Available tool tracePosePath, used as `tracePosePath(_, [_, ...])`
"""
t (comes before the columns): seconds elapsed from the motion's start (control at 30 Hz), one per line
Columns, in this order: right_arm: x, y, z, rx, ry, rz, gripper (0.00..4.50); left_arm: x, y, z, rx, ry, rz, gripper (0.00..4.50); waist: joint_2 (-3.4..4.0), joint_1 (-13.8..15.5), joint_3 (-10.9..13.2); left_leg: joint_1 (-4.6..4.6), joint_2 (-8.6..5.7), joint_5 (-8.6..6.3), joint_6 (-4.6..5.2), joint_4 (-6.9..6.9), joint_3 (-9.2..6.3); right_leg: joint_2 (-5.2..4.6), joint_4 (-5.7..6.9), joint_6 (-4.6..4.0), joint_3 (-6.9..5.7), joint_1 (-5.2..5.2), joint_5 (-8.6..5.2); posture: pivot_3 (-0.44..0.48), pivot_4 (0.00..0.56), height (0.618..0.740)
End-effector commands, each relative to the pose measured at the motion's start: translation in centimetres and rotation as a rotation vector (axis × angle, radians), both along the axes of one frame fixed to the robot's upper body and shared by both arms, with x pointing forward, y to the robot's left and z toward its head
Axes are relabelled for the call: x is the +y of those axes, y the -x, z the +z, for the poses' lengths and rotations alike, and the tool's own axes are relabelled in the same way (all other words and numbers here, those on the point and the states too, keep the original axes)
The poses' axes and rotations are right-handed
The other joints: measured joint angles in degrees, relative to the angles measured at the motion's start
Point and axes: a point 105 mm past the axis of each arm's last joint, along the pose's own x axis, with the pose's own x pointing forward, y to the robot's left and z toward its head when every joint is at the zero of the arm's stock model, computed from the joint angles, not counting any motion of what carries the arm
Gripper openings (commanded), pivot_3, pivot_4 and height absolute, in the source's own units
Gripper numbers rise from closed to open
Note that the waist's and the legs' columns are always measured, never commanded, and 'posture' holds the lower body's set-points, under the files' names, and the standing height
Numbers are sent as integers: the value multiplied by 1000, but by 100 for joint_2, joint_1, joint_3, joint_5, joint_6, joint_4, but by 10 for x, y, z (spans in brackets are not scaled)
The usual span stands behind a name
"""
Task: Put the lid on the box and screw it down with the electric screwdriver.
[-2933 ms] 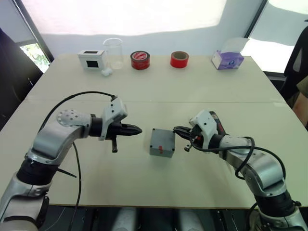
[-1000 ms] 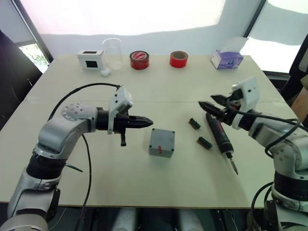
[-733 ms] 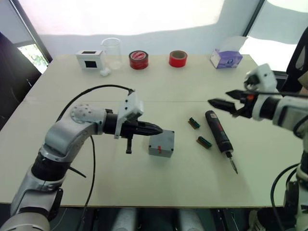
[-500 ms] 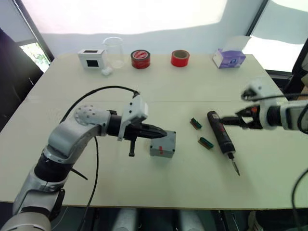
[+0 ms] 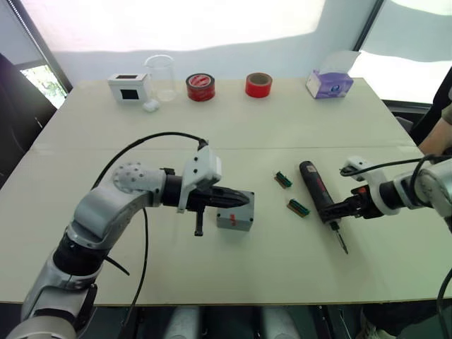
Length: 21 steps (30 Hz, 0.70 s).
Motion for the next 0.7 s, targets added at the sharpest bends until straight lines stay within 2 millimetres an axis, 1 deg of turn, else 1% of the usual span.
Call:
tracePosePath(0.03, [3,-9,-5,-3,27,18,4423,3,1,2,-31,-8,10,0,0,-1,0,0,0,0,0,0,0,0,0,0,0,0,0,0,150,740])
tracePosePath(0.13, [4,-11,-12,22,53,18,4423,6,0,-3,-23,-22,27,0,-2,-7,-1,1,0,0,-1,0,0,2,0,0,0,0,0,0,150,740])
tracePosePath(0.3, [8,-10,-22,48,96,76,4423,6,4,-12,-6,-44,28,0,-10,-4,-5,1,0,1,-1,7,-3,0,0,0,-1,5,0,0,150,740])
tracePosePath(0.4, [1,-4,-31,43,153,127,3787,10,7,-25,4,-83,41,0,-20,-6,-11,6,0,0,-1,8,-4,-1,0,0,-1,10,0,0,150,740])
tracePosePath(0.47, [-4,1,-36,61,172,127,3128,10,7,-26,7,-79,49,0,-20,-3,-11,9,0,0,-1,8,-4,-6,0,0,-1,13,0,0,150,740])
tracePosePath(0.5, [-6,3,-37,64,180,125,2775,9,7,-25,7,-75,49,0,-20,11,-11,9,0,0,-1,8,-4,-7,0,0,-1,12,0,0,150,740])
tracePosePath(0.53, [-8,4,-38,64,185,124,2567,9,7,-25,7,-73,50,0,-21,29,-12,9,0,0,-1,8,-6,-8,1,0,-1,13,0,0,150,740])
tracePosePath(0.6, [-9,4,-39,61,192,123,1865,8,8,-26,10,-72,47,0,-24,49,-13,8,0,0,-2,11,-13,-9,-2,-1,-2,19,0,0,150,740])
tracePosePath(0.63, [-10,4,-39,59,194,123,1796,8,8,-26,13,-72,45,0,-24,57,-13,8,0,-1,-2,14,-13,-10,-3,-1,-2,20,0,0,150,740])
tracePosePath(0.7, [-13,2,-39,49,197,95,1796,9,8,-27,21,-74,40,0,-25,81,-14,9,0,-1,-2,15,-13,-11,-3,-2,-2,21,-1,0,150,740])
